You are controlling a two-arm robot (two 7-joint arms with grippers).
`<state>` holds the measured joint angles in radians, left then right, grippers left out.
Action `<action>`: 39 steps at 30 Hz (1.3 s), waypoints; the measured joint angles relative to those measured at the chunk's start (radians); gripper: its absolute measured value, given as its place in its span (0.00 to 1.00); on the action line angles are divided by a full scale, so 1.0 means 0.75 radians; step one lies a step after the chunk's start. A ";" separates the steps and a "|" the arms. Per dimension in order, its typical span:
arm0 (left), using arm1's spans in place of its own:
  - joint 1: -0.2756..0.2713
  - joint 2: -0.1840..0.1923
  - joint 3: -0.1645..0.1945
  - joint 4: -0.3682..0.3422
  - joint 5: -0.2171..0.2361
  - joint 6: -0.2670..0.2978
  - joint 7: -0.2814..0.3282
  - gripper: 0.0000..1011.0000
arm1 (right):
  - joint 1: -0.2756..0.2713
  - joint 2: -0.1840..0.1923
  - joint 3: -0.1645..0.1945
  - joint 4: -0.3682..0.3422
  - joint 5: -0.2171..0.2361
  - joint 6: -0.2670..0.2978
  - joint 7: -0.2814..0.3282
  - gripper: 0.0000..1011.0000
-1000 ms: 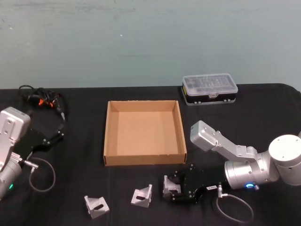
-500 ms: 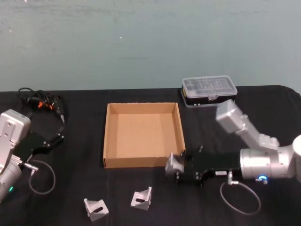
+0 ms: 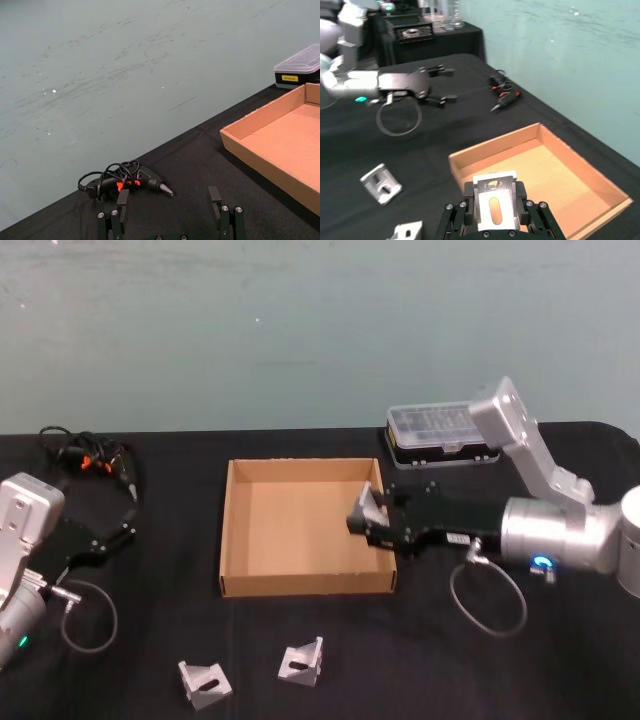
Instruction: Use one hand to pick up the angle iron from the table and place it into the box.
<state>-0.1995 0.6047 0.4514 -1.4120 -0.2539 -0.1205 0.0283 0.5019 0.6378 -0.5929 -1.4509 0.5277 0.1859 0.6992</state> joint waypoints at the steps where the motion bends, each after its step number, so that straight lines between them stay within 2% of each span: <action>1: 0.000 0.000 0.000 0.000 0.000 0.000 0.000 0.99 | 0.008 -0.009 0.000 0.005 -0.002 0.011 -0.011 0.48; 4: 0.000 0.000 0.000 0.000 0.000 0.000 0.000 0.99 | 0.051 -0.048 -0.012 0.032 -0.016 0.061 -0.046 0.48; 7: 0.000 0.000 0.000 0.000 0.000 0.000 0.000 0.99 | 0.115 -0.095 -0.047 0.075 -0.058 0.148 -0.090 0.48; 15: 0.000 0.000 0.000 0.000 0.000 0.000 0.000 0.99 | 0.250 -0.218 -0.118 0.233 -0.126 0.276 -0.114 0.47; 24: 0.000 0.000 0.000 0.000 0.000 0.000 0.000 0.99 | 0.365 -0.357 -0.183 0.463 -0.184 0.319 -0.091 0.47; 30: 0.000 0.000 0.000 0.000 0.000 0.000 0.000 0.99 | 0.412 -0.446 -0.187 0.626 -0.191 0.332 -0.069 0.48; 39: 0.000 0.000 0.000 0.000 0.000 0.000 0.000 0.99 | 0.438 -0.510 -0.200 0.738 -0.237 0.301 -0.062 0.47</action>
<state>-0.1995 0.6047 0.4514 -1.4119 -0.2539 -0.1205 0.0283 0.8301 0.2553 -0.7427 -0.8976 0.3498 0.4119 0.6524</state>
